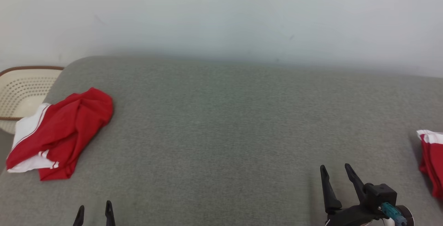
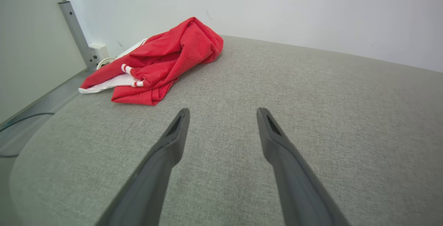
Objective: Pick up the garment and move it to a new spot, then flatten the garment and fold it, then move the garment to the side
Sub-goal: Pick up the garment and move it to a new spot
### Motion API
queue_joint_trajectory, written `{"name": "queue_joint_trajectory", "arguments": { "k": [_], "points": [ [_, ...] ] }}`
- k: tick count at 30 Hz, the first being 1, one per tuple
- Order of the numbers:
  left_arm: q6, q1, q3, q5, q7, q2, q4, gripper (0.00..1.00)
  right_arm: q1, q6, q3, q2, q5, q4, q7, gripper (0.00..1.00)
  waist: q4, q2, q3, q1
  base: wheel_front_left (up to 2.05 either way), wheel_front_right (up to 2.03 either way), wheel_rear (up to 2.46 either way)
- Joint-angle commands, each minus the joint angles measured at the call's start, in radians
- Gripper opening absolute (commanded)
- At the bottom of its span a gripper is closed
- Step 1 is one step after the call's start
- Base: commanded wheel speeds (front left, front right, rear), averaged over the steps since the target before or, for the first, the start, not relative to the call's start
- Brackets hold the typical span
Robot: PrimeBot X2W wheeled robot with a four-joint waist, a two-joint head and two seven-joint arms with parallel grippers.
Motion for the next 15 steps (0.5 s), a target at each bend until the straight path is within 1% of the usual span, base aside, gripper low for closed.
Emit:
{"name": "queue_joint_trajectory", "arguments": {
  "k": [1, 9, 15],
  "points": [
    [0.004, 0.018, 0.008, 0.003, -0.001, 0.0, 0.006, 1.0, 0.012, -0.001, 0.006, 0.001, -0.001, -0.003, -0.001, 1.0, 0.055, 0.0, 0.009, 0.0, 0.0, 0.0, 0.0],
    [-0.014, 0.024, 0.033, 0.0, -0.001, 0.0, 0.015, 1.0, 0.009, -0.001, 0.024, 0.0, 0.004, -0.003, 0.0, 1.0, 0.175, 0.0, 0.014, 0.0, 0.0, 0.0, 0.0],
    [-0.013, 0.042, 0.043, 0.005, -0.001, 0.0, 0.011, 1.0, 0.01, -0.001, 0.047, -0.005, 0.003, 0.001, -0.001, 1.0, 0.254, 0.0, 0.009, 0.0, 0.0, 0.0, 0.0]
  ]
}}
